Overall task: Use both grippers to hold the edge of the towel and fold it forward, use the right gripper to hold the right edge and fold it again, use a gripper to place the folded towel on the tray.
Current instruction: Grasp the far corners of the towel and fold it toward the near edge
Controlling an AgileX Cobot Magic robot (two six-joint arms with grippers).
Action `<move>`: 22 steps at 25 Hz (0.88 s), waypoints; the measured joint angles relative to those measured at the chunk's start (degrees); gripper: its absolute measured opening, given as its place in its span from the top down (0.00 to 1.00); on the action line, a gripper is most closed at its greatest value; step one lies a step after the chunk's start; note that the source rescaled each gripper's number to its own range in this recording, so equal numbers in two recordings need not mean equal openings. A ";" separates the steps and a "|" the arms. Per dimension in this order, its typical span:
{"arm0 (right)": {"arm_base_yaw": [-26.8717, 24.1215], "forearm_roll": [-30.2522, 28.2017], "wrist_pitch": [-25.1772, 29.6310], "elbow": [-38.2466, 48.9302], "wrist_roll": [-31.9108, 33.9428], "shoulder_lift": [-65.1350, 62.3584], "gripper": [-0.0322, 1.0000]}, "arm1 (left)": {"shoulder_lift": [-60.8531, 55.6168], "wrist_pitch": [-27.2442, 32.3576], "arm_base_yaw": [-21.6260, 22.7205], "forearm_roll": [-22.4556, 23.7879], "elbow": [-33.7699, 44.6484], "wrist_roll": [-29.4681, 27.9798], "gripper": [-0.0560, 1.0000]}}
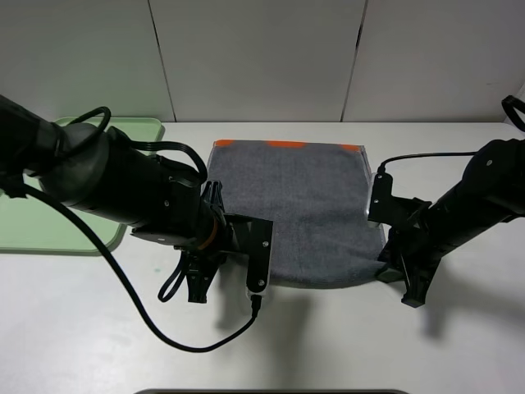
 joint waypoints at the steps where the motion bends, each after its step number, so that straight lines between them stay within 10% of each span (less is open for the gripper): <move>1: 0.00 0.00 -0.34 0.00 0.00 0.00 0.83 | 0.00 0.00 0.00 0.00 0.00 0.00 0.91; 3: 0.00 0.00 -0.53 0.00 0.00 0.00 0.96 | 0.00 -0.03 0.00 0.00 0.00 0.00 0.93; 22: 0.00 -1.00 2.13 0.05 0.00 -5.47 0.97 | 0.00 5.45 -0.06 0.00 0.00 0.00 0.94</move>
